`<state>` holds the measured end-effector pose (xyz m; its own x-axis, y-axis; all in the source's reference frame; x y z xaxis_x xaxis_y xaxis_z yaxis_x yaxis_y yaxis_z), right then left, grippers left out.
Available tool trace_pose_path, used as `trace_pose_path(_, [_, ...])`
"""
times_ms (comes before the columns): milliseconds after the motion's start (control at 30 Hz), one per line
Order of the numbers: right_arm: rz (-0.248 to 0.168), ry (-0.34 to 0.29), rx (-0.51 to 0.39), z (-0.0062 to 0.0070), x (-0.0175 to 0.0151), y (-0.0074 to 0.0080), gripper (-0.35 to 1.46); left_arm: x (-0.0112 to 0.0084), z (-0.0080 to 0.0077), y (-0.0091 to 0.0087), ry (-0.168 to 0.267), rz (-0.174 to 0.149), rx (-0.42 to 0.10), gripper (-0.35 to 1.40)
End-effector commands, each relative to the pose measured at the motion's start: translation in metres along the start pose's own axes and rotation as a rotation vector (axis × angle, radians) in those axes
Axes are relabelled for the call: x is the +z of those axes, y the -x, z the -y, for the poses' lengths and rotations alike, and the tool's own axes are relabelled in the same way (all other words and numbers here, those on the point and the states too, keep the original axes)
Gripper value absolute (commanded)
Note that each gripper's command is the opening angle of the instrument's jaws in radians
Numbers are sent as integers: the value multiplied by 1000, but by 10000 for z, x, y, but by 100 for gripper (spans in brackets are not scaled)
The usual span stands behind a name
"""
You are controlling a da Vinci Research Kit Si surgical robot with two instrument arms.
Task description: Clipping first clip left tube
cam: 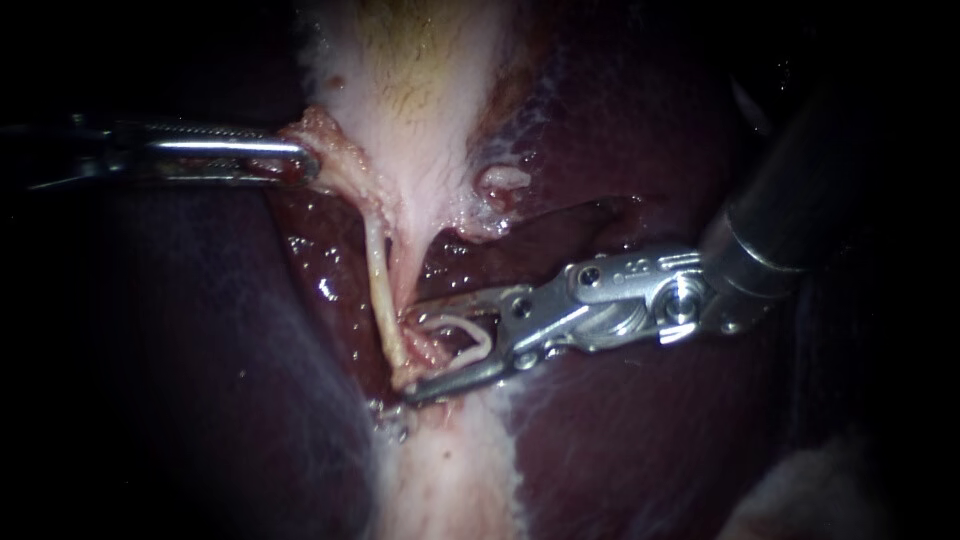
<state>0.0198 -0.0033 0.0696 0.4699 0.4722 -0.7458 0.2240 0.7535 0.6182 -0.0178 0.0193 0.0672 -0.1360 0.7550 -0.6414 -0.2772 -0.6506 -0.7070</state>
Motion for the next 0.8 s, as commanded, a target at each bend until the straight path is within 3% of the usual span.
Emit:
trace_pose_path(33, [0, 0, 0, 0, 0, 0, 48, 0, 0, 0, 0, 0, 0, -35])
trace_pose_path(800, [-2, 10, 0, 1, -5, 1, 49, 0, 0, 0, 0, 0, 0, -35])
